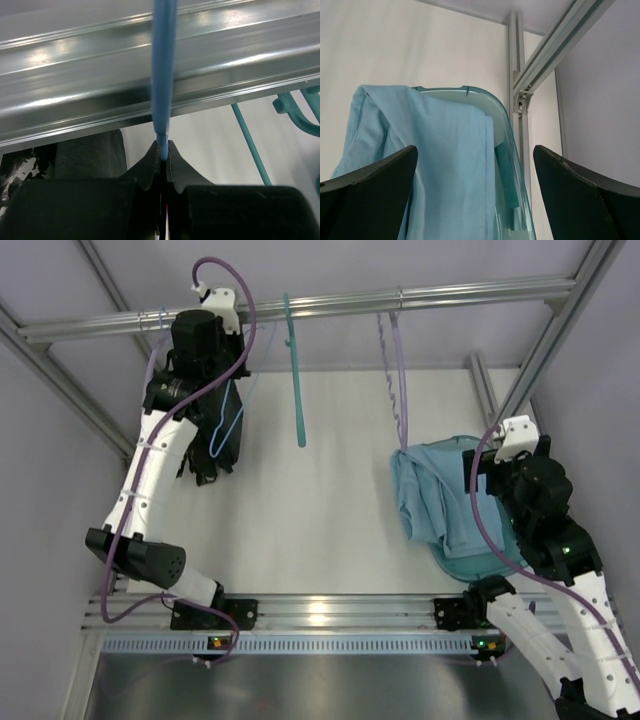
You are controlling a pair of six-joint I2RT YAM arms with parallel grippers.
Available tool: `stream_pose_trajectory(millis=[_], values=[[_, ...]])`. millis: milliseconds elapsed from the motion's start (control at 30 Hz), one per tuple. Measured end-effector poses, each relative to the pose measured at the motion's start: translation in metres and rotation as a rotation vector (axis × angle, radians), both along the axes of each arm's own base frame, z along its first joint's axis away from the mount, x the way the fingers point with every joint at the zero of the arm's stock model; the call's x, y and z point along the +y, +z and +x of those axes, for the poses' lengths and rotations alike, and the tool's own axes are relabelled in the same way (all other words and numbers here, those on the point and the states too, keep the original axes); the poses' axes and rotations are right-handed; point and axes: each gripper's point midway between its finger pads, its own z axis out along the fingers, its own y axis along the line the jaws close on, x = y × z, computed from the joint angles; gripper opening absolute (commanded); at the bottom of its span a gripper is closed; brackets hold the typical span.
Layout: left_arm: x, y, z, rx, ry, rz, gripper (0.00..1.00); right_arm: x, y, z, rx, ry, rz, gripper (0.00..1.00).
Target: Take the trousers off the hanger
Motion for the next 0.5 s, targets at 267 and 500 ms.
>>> stream_pose_trajectory(millis=[267,500], values=[[-0.003,-0.010,0.009,0.017,0.003,0.002,0.37,0.003,-0.006,-0.004,0.026,0.017,0.013,0.99],[-0.004,-0.014,0.006,0.027,-0.003,-0.004,0.72,0.006,-0.008,-0.005,0.036,0.034,0.021,0.99]])
